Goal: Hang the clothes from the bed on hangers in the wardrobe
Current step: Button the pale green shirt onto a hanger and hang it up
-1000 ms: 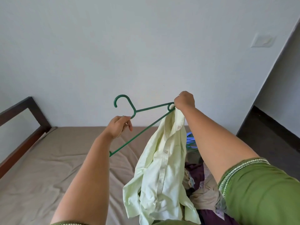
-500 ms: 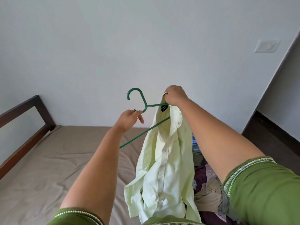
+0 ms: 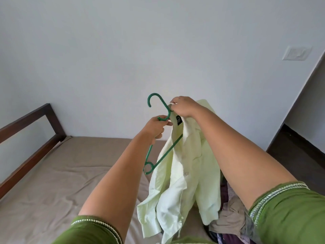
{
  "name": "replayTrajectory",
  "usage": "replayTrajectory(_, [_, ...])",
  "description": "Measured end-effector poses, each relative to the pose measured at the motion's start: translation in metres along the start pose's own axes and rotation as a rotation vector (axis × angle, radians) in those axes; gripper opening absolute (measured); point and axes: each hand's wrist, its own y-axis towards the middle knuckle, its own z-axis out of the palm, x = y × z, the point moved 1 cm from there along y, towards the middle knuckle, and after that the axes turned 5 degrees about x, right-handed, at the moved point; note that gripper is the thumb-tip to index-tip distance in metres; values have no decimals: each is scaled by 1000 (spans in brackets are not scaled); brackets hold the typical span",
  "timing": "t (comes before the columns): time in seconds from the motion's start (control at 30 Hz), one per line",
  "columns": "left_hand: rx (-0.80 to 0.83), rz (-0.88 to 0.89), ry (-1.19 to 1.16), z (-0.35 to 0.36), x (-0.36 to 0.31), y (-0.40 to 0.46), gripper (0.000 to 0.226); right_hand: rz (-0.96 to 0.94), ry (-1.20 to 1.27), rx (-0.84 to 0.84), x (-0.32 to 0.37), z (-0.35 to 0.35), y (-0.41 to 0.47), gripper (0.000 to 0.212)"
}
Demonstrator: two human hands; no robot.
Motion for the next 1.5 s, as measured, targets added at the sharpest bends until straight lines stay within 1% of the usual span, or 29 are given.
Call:
replayTrajectory(0.1, [-17, -44, 72, 4, -8, 4, 19, 19, 34, 56, -9, 7, -6, 42])
replayTrajectory(0.17, [-2, -85, 44, 9, -7, 7, 21, 12, 79, 77, -16, 15, -10, 46])
replayTrajectory(0.27, [31, -163, -53, 18, -6, 6, 21, -31, 132, 76, -24, 23, -14, 64])
replayTrajectory(0.37, [-7, -172, -78, 19, -13, 15, 20, -86, 259, 99, -30, 32, -19, 90])
replayTrajectory(0.4, [-34, -159, -111, 19, -16, 20, 20, -106, 307, 87, -33, 38, -22, 97])
replayTrajectory(0.47, [-75, -144, -152, 18, -25, 30, 17, -132, 318, -5, -38, 53, -26, 101])
replayTrajectory(0.5, [-92, -136, -160, 19, -28, 35, 16, -134, 306, -45, -41, 61, -28, 100])
replayTrajectory(0.53, [-106, -130, -177, 19, -31, 40, 17, -132, 326, -42, -44, 69, -30, 95])
replayTrajectory(0.57, [-122, -125, -201, 20, -37, 43, 19, -129, 385, 17, -46, 75, -32, 87])
replayTrajectory(0.63, [-150, -118, -237, 22, -45, 53, 31, -122, 517, 255, -46, 86, -32, 69])
replayTrajectory(0.67, [-149, -115, -233, 22, -45, 59, 39, -127, 561, 328, -47, 91, -30, 62])
replayTrajectory(0.7, [-139, -115, -218, 22, -44, 62, 48, -137, 610, 334, -48, 96, -28, 57])
replayTrajectory(0.77, [-131, -104, -217, 27, -44, 64, 62, -136, 706, 255, -48, 101, -22, 50])
replayTrajectory(0.8, [-112, -93, -228, 29, -45, 64, 63, -131, 734, 225, -46, 102, -21, 50])
replayTrajectory(0.83, [-109, -63, -227, 30, -47, 62, 58, -130, 734, 199, -43, 102, -23, 52])
replayTrajectory(0.9, [-160, -14, -243, 27, -47, 60, 41, -172, 736, 114, -38, 102, -28, 51])
replayTrajectory(0.93, [-201, -3, -270, 22, -45, 60, 35, -200, 769, 61, -37, 101, -29, 48])
replayTrajectory(1.0, [-291, 4, -299, 9, -40, 61, 26, -151, 892, -12, -40, 98, -26, 41])
replayTrajectory(1.03, [-331, 3, -218, 2, -37, 65, 31, -112, 934, -39, -43, 97, -22, 42])
replayTrajectory(1.07, [-352, -7, -85, -3, -36, 66, 39, -89, 960, -50, -45, 96, -19, 42])
replayTrajectory(1.1, [-368, -25, 90, -4, -37, 64, 44, -85, 974, -46, -46, 96, -15, 42])
replayTrajectory(1.17, [-373, -44, 547, -7, -35, 63, 57, -106, 997, -55, -44, 93, -8, 46])
replayTrajectory(1.2, [-374, -59, 758, -7, -33, 63, 54, -96, 1000, -86, -44, 91, -3, 45])
replayTrajectory(1.23, [-386, -95, 914, -6, -31, 62, 39, -70, 1004, -124, -45, 88, 4, 43])
replayTrajectory(1.27, [-409, -154, 1010, -7, -29, 61, 20, -38, 1012, -162, -48, 84, 10, 41])
replayTrajectory(1.3, [-417, -224, 1053, -6, -28, 57, 8, 2, 1011, -192, -51, 82, 17, 39])
replayTrajectory(1.37, [-376, -309, 1069, 1, -26, 53, 6, 42, 993, -202, -59, 85, 29, 35])
replayTrajectory(1.5, [-342, -269, 1049, 21, -24, 51, 9, 14, 880, -201, -56, 98, 41, 38])
